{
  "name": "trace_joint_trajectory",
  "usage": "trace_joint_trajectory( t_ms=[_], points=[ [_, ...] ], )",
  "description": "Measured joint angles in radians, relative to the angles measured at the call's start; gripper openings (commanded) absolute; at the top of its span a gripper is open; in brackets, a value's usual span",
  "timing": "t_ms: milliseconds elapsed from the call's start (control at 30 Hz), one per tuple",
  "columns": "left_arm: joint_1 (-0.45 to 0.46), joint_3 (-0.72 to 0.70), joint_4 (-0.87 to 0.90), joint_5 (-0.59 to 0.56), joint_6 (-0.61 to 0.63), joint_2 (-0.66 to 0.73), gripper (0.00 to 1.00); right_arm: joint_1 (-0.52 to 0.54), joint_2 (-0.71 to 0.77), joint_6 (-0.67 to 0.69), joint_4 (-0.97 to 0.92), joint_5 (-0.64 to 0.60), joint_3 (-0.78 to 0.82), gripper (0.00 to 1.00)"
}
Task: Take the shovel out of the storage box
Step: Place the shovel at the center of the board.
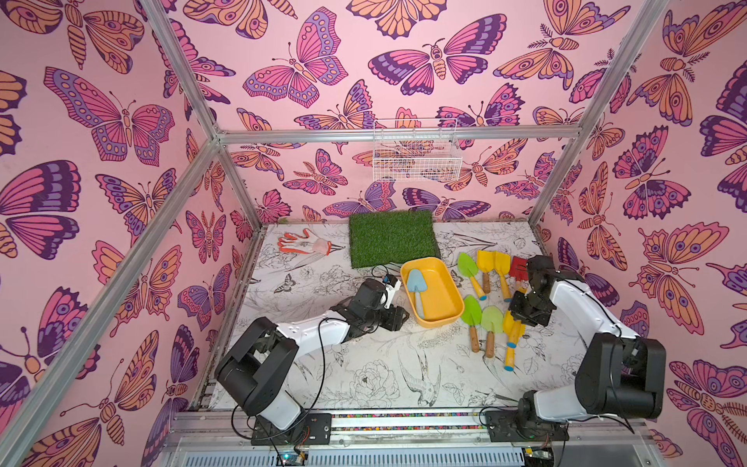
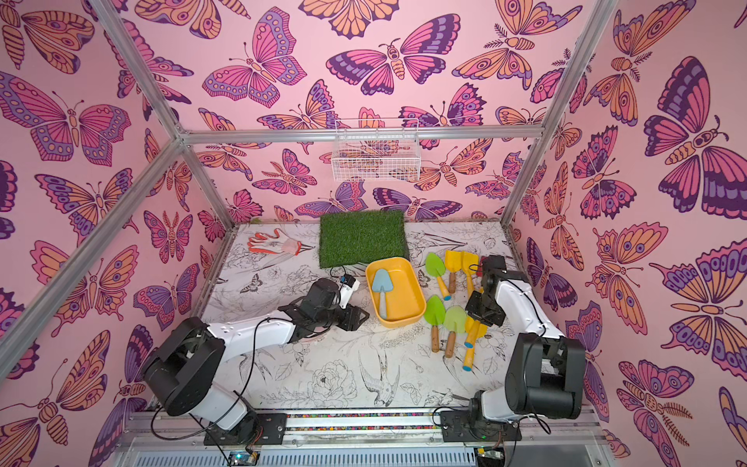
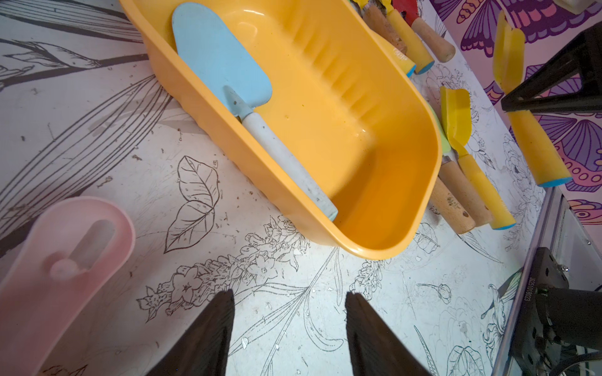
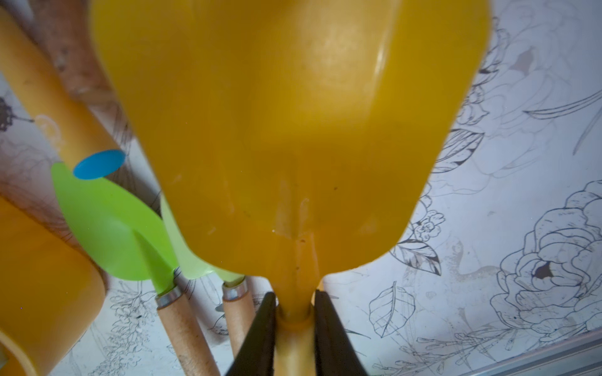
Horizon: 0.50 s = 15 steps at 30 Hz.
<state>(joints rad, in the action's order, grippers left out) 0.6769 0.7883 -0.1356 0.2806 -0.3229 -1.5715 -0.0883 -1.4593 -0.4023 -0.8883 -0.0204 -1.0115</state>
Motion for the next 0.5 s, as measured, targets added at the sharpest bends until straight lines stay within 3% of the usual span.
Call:
trace_joint_trajectory(
  t_ms=[167, 500],
  points=[
    [-0.005, 0.002, 0.002, 0.008, 0.0, -0.003, 0.6, -0.072, -0.043, 0.048, 0.032, -0.026, 0.002, 0.17],
    [-0.007, 0.008, 0.002, 0.012, -0.003, -0.008, 0.6, -0.107, -0.106, 0.214, 0.102, -0.09, -0.001, 0.17]
  ],
)
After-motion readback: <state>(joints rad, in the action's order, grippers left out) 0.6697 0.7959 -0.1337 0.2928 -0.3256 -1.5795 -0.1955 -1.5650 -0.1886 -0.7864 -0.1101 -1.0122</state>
